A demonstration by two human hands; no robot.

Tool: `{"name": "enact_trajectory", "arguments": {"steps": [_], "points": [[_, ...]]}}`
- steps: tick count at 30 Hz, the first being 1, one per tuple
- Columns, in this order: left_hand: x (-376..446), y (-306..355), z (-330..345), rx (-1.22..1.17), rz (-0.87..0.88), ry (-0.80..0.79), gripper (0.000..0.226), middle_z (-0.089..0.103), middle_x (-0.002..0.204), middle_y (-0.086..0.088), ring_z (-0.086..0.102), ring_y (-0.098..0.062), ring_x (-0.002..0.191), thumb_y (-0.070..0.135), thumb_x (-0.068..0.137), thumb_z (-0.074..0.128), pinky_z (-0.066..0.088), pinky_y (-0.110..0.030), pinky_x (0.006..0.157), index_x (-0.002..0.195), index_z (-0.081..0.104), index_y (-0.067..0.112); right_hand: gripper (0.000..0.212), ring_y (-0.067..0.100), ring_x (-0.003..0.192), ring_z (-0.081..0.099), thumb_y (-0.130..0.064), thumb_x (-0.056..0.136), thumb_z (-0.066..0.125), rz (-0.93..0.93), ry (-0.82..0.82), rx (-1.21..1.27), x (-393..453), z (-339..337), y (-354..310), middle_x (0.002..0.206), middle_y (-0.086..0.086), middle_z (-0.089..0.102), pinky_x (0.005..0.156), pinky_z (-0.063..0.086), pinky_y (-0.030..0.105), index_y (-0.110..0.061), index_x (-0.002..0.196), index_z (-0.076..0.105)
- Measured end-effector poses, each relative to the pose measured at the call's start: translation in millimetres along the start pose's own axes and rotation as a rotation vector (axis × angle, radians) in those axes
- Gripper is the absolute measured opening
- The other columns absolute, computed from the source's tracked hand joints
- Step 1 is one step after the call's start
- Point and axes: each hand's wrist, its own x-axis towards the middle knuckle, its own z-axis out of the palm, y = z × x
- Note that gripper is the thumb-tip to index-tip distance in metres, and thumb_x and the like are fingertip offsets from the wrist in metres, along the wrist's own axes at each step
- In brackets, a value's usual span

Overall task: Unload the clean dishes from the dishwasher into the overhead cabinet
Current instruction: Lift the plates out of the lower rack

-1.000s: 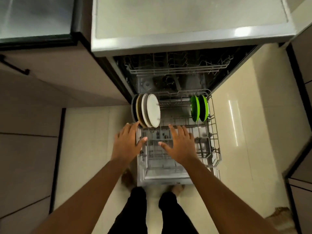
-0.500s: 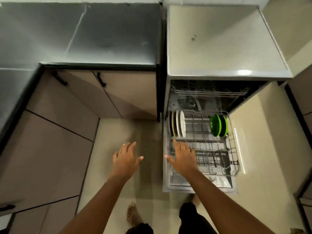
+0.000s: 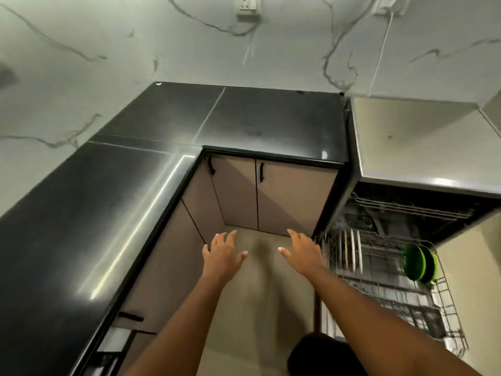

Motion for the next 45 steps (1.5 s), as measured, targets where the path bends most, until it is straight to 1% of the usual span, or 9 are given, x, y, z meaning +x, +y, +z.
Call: {"name": "enact_trajectory", "arguments": {"steps": [9,18,23,26,28,32,38,41,45], "points": [[69.9,-13.7,-15.3,0.001,0.027,-0.109,0.062,0.031,0.153,-0.004,0.023,-0.023,0.146,0.045,0.097,0.047,0.019,-0.057,0.116,0.151,0.025,0.024,0.065,0.029,0.127,0.049,-0.054,0.096,0.050,-0.003,-0.038,0.100,70.1,-10.4,-17.1,0.140,0.008,0.052,0.098,0.046,0.043,-0.028,0.152,0.030],[176.6,-22.2,-42.3,-0.082,-0.064,-0.194,0.064,0.039,0.147,-0.002,0.041,-0.023,0.134,0.049,0.094,0.050,0.038,-0.049,0.106,0.150,0.027,0.027,0.062,0.025,0.131,0.050,-0.049,0.095,0.056,0.071,-0.059,0.335,179.4,-36.0,-38.6,0.140,0.008,0.054,0.102,0.045,0.039,-0.024,0.149,0.038],[230.0,-5.0,-32.8,-0.175,-0.062,-0.248,0.063,0.042,0.145,-0.001,0.045,-0.022,0.131,0.047,0.095,0.052,0.039,-0.047,0.106,0.149,0.028,0.027,0.046,0.022,0.115,0.059,-0.038,0.095,0.060,0.133,-0.060,0.526,230.1,-38.6,-48.5,0.121,0.005,0.063,0.097,0.049,0.037,-0.024,0.138,0.052],[256.8,3.1,-22.3,-0.202,-0.045,-0.298,0.063,0.042,0.145,-0.001,0.045,-0.021,0.131,0.047,0.094,0.053,0.038,-0.048,0.107,0.149,0.029,0.028,0.036,0.019,0.104,0.062,-0.030,0.096,0.060,0.205,-0.017,0.632,258.3,-34.5,-53.9,0.101,-0.003,0.066,0.088,0.048,0.030,-0.024,0.131,0.060],[267.4,2.8,-17.3,-0.205,-0.045,-0.317,0.063,0.042,0.144,-0.001,0.046,-0.021,0.130,0.047,0.094,0.053,0.040,-0.048,0.106,0.149,0.029,0.028,0.033,0.021,0.102,0.063,-0.027,0.095,0.061,0.263,0.017,0.702,269.2,-33.2,-58.5,0.090,-0.005,0.065,0.088,0.049,0.031,-0.021,0.128,0.063],[308.5,-7.8,-5.4,-0.193,-0.061,-0.312,0.061,0.043,0.144,-0.002,0.048,-0.023,0.128,0.046,0.095,0.052,0.042,-0.048,0.104,0.147,0.031,0.025,0.040,0.023,0.108,0.063,-0.025,0.095,0.063,0.349,-0.007,0.765,306.1,-30.1,-73.2,0.100,0.000,0.067,0.093,0.047,0.033,-0.015,0.134,0.058],[360.1,-13.9,6.1,-0.143,-0.012,-0.411,0.060,0.041,0.146,-0.005,0.044,-0.027,0.132,0.045,0.095,0.051,0.040,-0.050,0.105,0.147,0.031,0.023,0.059,0.028,0.127,0.054,-0.010,0.091,0.066,0.490,-0.012,0.799,356.4,-26.6,-93.6,0.139,0.010,0.056,0.097,0.043,0.030,-0.009,0.146,0.044],[380.8,-17.8,11.6,-0.110,0.028,-0.462,0.060,0.040,0.146,-0.006,0.042,-0.027,0.133,0.046,0.095,0.050,0.040,-0.049,0.106,0.147,0.032,0.022,0.054,0.030,0.124,0.055,-0.001,0.089,0.062,0.521,0.015,0.816,383.8,-23.6,-100.3,0.137,0.012,0.059,0.094,0.044,0.030,-0.010,0.141,0.051],[395.4,-21.9,16.0,-0.066,0.084,-0.490,0.061,0.036,0.148,-0.006,0.039,-0.027,0.135,0.048,0.096,0.048,0.040,-0.046,0.105,0.147,0.031,0.019,0.041,0.031,0.116,0.059,0.001,0.083,0.065,0.635,0.029,0.935,409.7,-17.7,-107.7,0.121,0.014,0.066,0.090,0.048,0.036,-0.003,0.123,0.063]]}}
